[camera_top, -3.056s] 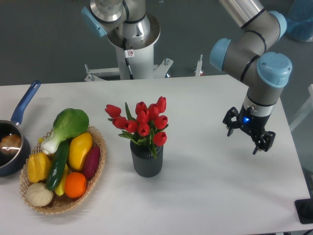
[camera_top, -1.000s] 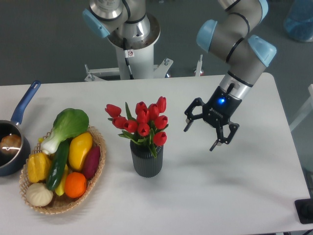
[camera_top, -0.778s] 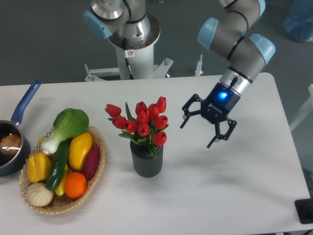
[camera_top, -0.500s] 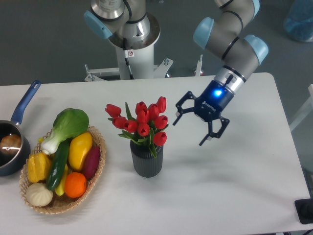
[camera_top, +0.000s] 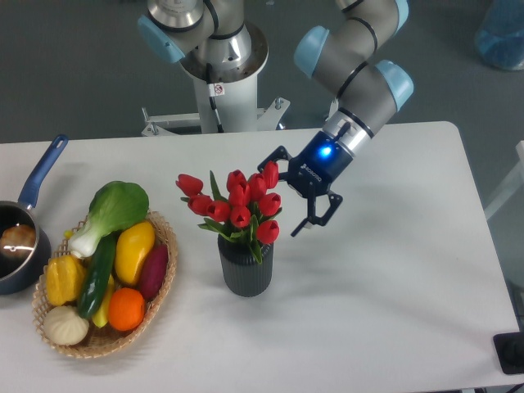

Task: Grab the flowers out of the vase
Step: 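Lower the gripper around the tulip stems and close it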

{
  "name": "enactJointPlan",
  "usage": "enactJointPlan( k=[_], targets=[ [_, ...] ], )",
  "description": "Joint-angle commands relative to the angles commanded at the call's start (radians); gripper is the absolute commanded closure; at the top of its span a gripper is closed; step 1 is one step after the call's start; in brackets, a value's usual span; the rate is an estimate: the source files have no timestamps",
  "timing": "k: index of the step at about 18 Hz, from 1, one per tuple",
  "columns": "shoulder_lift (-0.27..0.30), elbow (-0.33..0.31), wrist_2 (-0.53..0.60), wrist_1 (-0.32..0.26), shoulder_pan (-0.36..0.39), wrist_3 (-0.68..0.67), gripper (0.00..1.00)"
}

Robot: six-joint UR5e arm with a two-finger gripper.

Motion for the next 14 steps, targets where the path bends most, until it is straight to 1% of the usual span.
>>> enactJointPlan(
  k=[4, 9, 12, 14],
  targets=[
    [0.002, -0.002, -0.063, -0.002, -0.002, -0.002, 0.0],
    [0.002, 0.0, -0.1, 0.0, -0.021, 0.0, 0.19],
    [0.002, 0.0, -0.109, 0.002, -0.021, 0.002, 0.36],
    [0.002, 0.0, -0.109, 0.002, -0.021, 0.002, 0.56]
  ],
)
